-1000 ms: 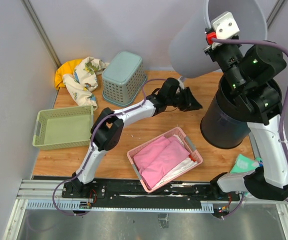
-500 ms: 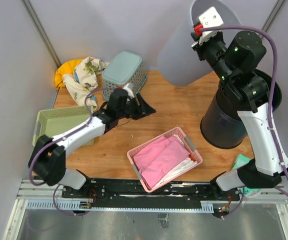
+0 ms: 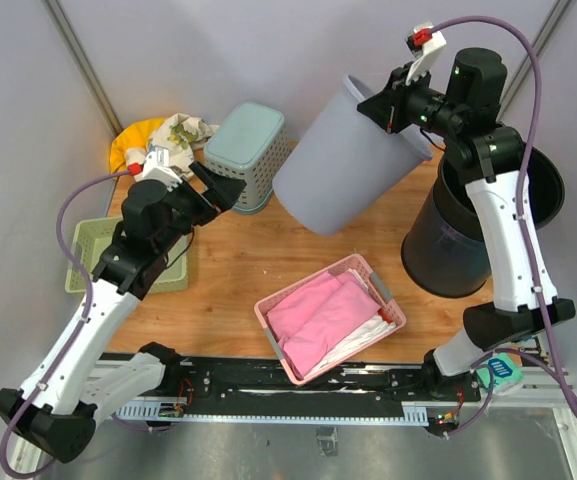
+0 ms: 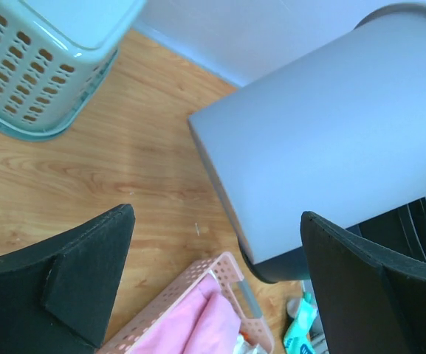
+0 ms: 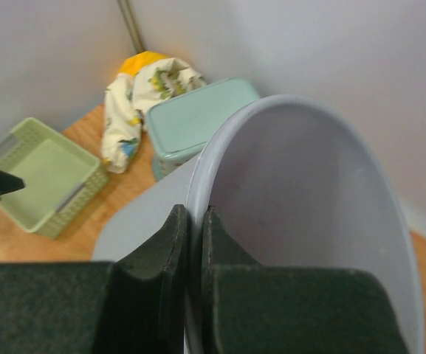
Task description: Turn the large container upside down
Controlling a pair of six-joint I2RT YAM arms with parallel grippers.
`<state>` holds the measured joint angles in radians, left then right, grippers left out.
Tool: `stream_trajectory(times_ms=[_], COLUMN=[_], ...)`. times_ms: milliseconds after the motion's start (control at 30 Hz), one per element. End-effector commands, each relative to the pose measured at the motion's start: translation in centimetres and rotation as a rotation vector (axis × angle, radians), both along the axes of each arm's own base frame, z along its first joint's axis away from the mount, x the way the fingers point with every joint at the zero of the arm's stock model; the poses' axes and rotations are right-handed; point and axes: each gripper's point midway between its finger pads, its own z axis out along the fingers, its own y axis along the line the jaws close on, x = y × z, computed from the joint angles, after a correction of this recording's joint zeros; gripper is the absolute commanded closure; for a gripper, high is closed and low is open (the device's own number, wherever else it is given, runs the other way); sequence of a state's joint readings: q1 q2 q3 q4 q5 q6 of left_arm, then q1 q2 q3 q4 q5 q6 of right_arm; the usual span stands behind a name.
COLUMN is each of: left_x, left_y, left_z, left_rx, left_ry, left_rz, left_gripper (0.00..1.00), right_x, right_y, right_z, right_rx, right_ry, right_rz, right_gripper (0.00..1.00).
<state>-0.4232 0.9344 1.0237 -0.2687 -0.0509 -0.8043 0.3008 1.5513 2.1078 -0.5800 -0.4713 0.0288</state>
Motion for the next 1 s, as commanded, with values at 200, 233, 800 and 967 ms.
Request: stream_trajectory(times_ms=[200, 233, 800, 967], left_x=[-0.3, -0.4, -0.2, 0.2], left_y=[-0.4, -0.9, -4.3, -4.7], left_z=[-2.9, -3.3, -9.2, -11.0], left_rx=[-0.067, -0.079, -0.165, -0.156], left_ry=[0.136, 0.151, 0.271, 0.300], left_rz=[-0.060, -0.084, -0.239, -0.253], left_gripper=[0.01, 0.01, 0.01, 0.01], right_x=[3.8, 4.4, 11.0, 11.4], right_y=[2.5, 2.7, 1.0, -0.9], right_z=[-4.9, -5.8, -17.3, -19.5], right_rx=[0.334, 0.342, 0.235, 0.118], right_ry=[0.386, 0.413, 0.664, 0.678], right_rz=[0.181, 0.181, -0.080, -0.187], right_gripper=[0.99, 0.99, 0.88, 0.59])
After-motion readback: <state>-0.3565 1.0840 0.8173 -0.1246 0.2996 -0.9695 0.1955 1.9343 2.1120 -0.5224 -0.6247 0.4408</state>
